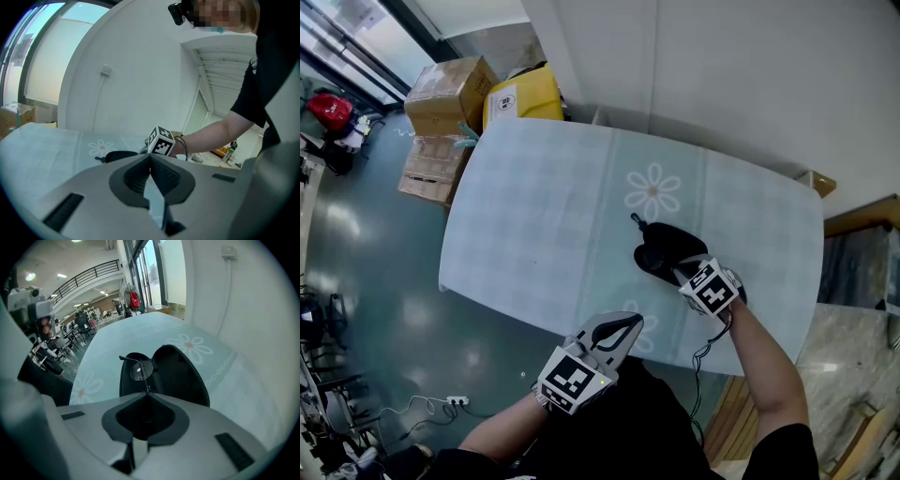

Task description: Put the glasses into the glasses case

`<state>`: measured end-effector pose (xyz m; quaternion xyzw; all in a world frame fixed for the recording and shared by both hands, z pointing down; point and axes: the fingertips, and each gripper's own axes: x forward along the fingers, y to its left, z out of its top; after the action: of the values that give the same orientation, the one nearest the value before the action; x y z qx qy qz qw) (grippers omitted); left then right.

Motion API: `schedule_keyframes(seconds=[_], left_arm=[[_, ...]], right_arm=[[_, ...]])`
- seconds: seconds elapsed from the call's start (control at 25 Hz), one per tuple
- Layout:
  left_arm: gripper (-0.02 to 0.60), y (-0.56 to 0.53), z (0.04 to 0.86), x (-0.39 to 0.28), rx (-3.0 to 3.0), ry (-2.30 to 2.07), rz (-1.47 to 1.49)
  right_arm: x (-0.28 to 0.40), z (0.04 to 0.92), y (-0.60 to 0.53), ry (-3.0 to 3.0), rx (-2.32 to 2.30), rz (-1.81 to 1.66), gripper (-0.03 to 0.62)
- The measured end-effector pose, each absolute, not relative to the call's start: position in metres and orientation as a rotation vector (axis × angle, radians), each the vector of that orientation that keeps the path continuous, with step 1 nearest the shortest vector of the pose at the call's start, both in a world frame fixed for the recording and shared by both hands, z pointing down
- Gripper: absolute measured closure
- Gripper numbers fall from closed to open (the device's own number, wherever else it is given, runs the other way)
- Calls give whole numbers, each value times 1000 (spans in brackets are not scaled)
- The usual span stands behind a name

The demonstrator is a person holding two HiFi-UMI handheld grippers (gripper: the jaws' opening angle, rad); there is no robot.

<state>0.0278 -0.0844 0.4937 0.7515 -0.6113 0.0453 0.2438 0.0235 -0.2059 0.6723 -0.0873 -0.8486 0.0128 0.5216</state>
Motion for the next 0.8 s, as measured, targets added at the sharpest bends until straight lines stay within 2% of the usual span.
schedule_keyframes(seconds=[0.8], left_arm=[[555, -75, 480, 39, 2073, -1677, 143]], right_arm=[[28, 647, -206, -2107, -155, 46, 519]])
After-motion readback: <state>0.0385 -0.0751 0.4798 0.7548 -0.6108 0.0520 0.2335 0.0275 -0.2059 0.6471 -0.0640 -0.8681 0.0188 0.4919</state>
